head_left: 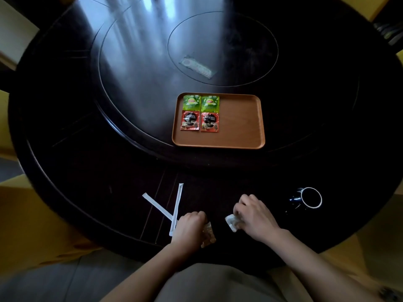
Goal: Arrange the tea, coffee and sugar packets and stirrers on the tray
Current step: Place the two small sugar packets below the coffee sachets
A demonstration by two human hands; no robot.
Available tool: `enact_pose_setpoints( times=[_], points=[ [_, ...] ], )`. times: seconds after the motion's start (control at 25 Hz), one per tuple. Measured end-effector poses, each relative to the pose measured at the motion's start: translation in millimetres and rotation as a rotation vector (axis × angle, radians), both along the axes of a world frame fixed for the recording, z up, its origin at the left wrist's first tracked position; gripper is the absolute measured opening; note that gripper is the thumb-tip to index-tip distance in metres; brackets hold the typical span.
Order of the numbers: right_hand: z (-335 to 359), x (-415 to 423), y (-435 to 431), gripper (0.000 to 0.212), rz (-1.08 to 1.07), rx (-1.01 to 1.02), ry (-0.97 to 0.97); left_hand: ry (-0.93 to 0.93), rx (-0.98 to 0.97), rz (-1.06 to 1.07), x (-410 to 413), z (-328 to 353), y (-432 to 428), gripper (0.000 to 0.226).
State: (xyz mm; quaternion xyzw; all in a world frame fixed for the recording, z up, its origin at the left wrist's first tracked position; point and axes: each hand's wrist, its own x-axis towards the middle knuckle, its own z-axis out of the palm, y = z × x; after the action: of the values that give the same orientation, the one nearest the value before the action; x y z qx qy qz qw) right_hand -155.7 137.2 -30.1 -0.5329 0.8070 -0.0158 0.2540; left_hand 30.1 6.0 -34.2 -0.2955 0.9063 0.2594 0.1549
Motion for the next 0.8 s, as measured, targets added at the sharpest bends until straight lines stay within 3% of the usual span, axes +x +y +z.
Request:
enact_pose_setpoints(
  times=[0.12,0.28,0.44,0.56,0.8],
  points=[
    [1.3,1.2,3.3,0.021,-0.007,-0.031,-0.036,-0.015,0.029,0.042,-2.7,0.2,0.2,0.017],
    [8.9,-0.6,4.2,0.02,-0.251,-0.063,-0.233,0.027,0.063,0.085,-2.7,2.8,2.1,0.015],
    [14.0,-2.3,-1.7,0.019,-0.485,-0.155,-0.39,0.099,0.366,0.411,-2.9,13.4,-4.4,0.018],
    [18.3,-4.5,-10.3,0.007,-0.559,-0.221,-0.421,0.242,0.646,0.614,-2.9,28.2,-15.5,0.004],
    [40.0,-22.4,-41.9,0.025,-0.648,-0.411,-0.468,0.489,0.775,1.026,-8.4,48.8,-64.1,0.008]
  ],
)
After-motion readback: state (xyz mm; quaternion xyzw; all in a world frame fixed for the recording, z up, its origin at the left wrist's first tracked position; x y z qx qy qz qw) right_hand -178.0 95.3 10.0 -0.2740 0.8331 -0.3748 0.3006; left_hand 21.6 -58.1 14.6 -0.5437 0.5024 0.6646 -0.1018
